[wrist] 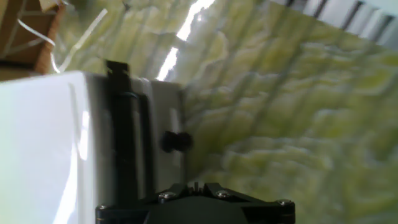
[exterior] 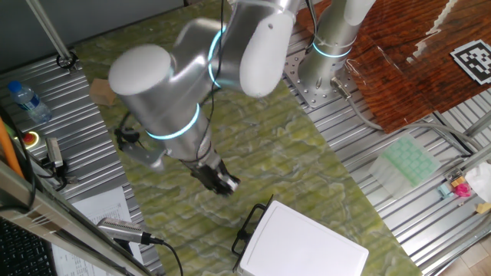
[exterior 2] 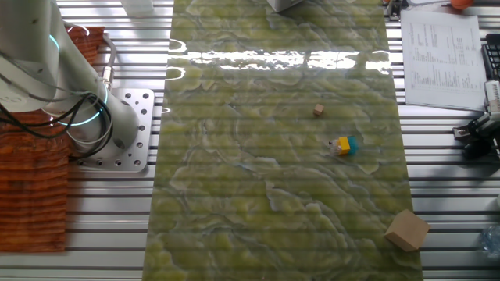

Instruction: Put things in the drawer

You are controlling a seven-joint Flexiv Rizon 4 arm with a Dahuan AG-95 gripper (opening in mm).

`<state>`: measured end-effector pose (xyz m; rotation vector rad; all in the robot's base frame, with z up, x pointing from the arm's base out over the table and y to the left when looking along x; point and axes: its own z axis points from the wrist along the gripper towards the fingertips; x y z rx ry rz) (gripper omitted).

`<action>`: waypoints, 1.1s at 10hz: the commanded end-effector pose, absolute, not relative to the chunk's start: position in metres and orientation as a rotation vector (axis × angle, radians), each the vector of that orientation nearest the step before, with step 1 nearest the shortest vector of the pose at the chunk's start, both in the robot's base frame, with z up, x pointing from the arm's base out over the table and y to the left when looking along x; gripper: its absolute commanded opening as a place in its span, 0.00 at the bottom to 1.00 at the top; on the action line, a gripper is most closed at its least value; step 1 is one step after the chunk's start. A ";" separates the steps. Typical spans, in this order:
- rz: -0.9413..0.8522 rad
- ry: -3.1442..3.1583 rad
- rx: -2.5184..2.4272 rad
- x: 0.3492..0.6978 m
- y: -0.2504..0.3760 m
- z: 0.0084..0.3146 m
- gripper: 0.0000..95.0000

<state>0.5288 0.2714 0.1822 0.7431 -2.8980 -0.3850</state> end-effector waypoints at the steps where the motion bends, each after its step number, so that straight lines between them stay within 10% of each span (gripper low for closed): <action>1: -0.322 -2.922 0.679 0.535 0.224 0.199 0.00; 11: -0.188 -2.989 0.464 0.538 0.195 0.199 0.00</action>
